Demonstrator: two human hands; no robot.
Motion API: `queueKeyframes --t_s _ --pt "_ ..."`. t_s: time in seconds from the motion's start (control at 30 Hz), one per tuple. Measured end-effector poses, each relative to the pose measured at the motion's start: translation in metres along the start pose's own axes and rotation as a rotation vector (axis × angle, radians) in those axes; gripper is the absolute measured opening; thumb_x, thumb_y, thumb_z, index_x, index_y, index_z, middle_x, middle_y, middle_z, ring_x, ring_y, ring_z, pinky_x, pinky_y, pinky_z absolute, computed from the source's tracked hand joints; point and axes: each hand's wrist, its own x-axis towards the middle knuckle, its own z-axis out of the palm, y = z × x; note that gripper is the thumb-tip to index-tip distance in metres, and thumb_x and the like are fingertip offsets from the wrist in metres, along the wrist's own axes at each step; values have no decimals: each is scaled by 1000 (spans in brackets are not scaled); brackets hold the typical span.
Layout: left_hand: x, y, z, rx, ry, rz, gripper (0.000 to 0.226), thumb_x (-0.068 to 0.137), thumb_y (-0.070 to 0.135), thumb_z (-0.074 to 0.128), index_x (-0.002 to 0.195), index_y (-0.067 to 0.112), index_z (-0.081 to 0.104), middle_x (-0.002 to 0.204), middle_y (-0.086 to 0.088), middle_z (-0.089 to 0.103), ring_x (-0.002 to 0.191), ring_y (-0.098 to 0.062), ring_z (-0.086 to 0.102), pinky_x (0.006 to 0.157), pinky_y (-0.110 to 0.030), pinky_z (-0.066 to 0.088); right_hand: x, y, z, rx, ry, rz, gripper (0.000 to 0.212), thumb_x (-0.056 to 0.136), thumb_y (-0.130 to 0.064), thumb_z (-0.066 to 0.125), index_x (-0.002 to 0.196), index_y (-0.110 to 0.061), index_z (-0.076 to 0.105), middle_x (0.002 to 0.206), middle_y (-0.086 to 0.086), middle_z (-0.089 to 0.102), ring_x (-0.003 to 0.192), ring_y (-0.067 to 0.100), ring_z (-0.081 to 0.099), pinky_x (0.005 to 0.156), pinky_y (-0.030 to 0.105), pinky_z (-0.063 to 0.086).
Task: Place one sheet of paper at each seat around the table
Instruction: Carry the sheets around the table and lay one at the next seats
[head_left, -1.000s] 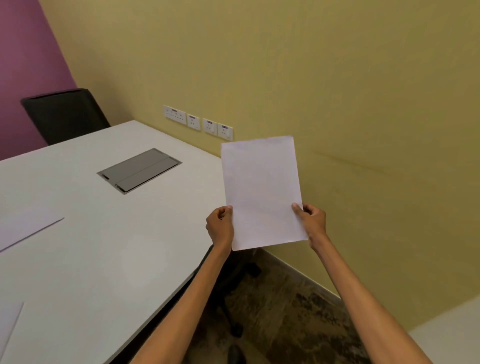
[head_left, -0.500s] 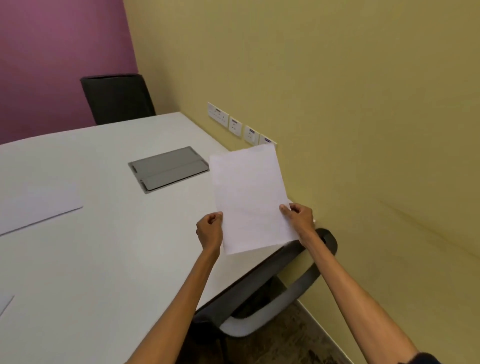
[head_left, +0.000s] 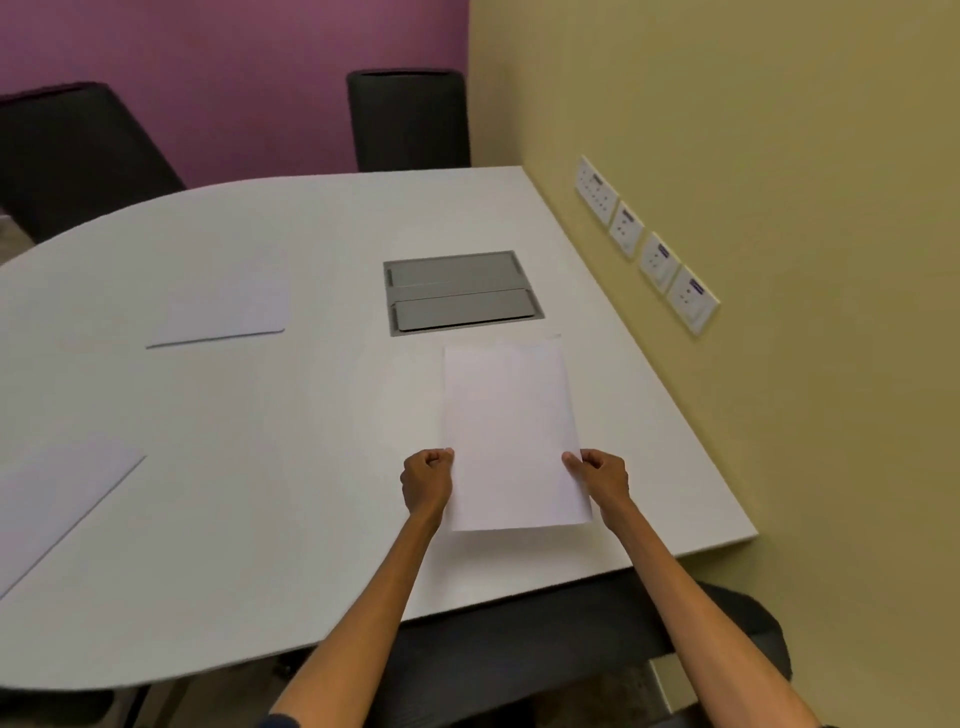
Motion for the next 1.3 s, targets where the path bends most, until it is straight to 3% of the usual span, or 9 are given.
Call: queueKeyframes --t_s 0.17,0.23,0.37,0.5,0.6,0.73,0.93,1.03,1.3 --pt "10 -24 13 84 35 -108 35 90 20 63 58 12 51 60 -1 51 62 -20 48 61 -24 39 37 20 1 -87 -146 67 35 89 -20 70 98 13 67 109 30 67 85 30 63 95 50 51" --pt "11 -37 17 136 35 -148 46 89 19 63 50 17 38 52 2 40 53 -17 39 54 -23 31 49 30 2 -139 -187 99 40 88 -22 70 94 17 62 102 34 64 81 35 60 85 45 52" --pt "12 -52 19 222 44 -188 51 88 16 61 51 20 27 52 2 29 49 -16 26 52 -24 24 65 50 7 -240 -264 139 40 87 -25 71 64 -8 43 72 13 47 71 22 43 69 31 29" --pt "16 -64 25 260 60 -224 48 89 17 65 48 18 39 55 0 45 53 -17 43 62 -25 37 77 67 15 -325 -264 153 49 87 -25 70 55 -17 35 62 5 43 61 20 39 67 30 28" --pt "19 -68 27 296 45 -225 26 89 19 67 66 7 64 86 -6 71 83 -25 66 78 -31 50 80 72 19 -404 -248 150 51 86 -26 70 51 -19 34 54 -2 40 52 16 37 61 29 27" --pt "22 -73 30 351 47 -209 22 89 22 68 85 1 73 102 -10 75 95 -30 69 81 -34 51 82 72 23 -493 -207 112 43 84 -28 70 52 -20 42 58 -1 50 62 22 50 68 32 38" --pt "21 -81 37 444 57 -187 24 90 26 66 98 5 74 102 -11 74 96 -30 68 82 -35 52 84 76 24 -540 -192 84 18 85 -30 70 80 -13 67 87 6 68 91 30 66 85 37 50" --pt "22 -83 38 479 78 -167 24 90 26 65 97 5 73 99 -10 74 94 -30 68 79 -34 50 85 78 26 -559 -181 77 30 86 -32 70 104 -8 72 105 8 72 100 30 67 89 36 51" --pt "23 -87 44 434 108 -136 17 88 21 68 89 4 72 90 -8 72 88 -28 67 74 -30 48 89 85 31 -552 -119 67 27 84 -32 73 96 -8 73 98 9 74 93 28 68 85 36 53"
